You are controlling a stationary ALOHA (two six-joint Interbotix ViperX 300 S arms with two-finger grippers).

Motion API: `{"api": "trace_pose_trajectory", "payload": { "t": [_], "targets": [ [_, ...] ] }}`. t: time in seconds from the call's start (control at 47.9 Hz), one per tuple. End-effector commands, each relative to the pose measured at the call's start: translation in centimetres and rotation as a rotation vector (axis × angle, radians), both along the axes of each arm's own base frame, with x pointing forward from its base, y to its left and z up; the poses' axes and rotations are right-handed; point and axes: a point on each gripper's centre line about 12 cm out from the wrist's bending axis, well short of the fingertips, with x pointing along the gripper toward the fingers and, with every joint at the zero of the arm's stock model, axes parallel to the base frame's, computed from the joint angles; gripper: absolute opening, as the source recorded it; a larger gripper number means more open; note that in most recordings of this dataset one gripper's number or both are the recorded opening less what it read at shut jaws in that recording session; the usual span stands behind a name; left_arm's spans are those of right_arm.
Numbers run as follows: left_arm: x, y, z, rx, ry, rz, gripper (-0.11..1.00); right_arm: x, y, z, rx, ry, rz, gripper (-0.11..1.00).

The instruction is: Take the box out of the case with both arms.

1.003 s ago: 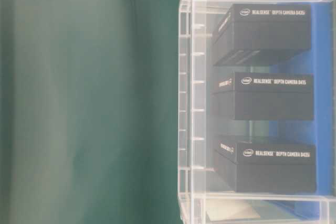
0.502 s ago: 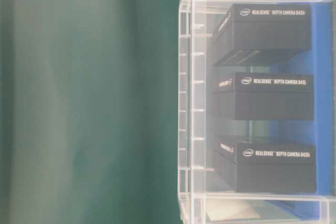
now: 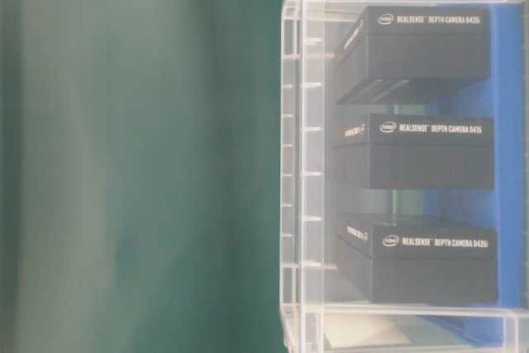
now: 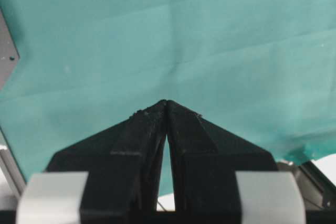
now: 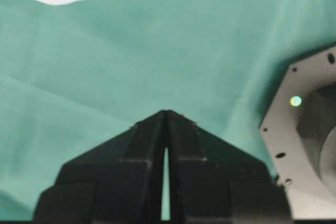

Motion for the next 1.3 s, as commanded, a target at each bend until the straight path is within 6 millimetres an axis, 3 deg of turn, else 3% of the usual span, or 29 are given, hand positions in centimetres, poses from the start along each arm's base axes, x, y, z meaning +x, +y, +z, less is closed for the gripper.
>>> {"api": "trace_pose_trajectory", "payload": {
  "t": [0.0,0.188,0.502,0.648,1.275],
  "targets": [
    [0.1,0.3,0.7,0.007,-0.021,0.008,0.00,0.1,-0.2,0.8,-0.012,-0.027,-0.012,0.00],
    [0.1,1.5,0.7,0.032,-0.012,0.011,0.00,0.0,-2.1,0.9,-0.066,-0.021,-0.050,0.00],
    [-0.7,6.5,0.6,0.113,0.032,0.043,0.00,-0.6,-7.3,0.4,-0.112,0.053,-0.060,0.00],
    [-0.6,7.7,0.4,0.125,0.053,0.044,0.00,-0.4,-9.1,-0.1,-0.117,0.076,-0.044,0.00],
    [-0.4,6.8,-0.5,0.089,0.076,0.028,0.04,0.5,-9.4,-0.8,-0.105,0.036,-0.025,0.04]
  ]
}}
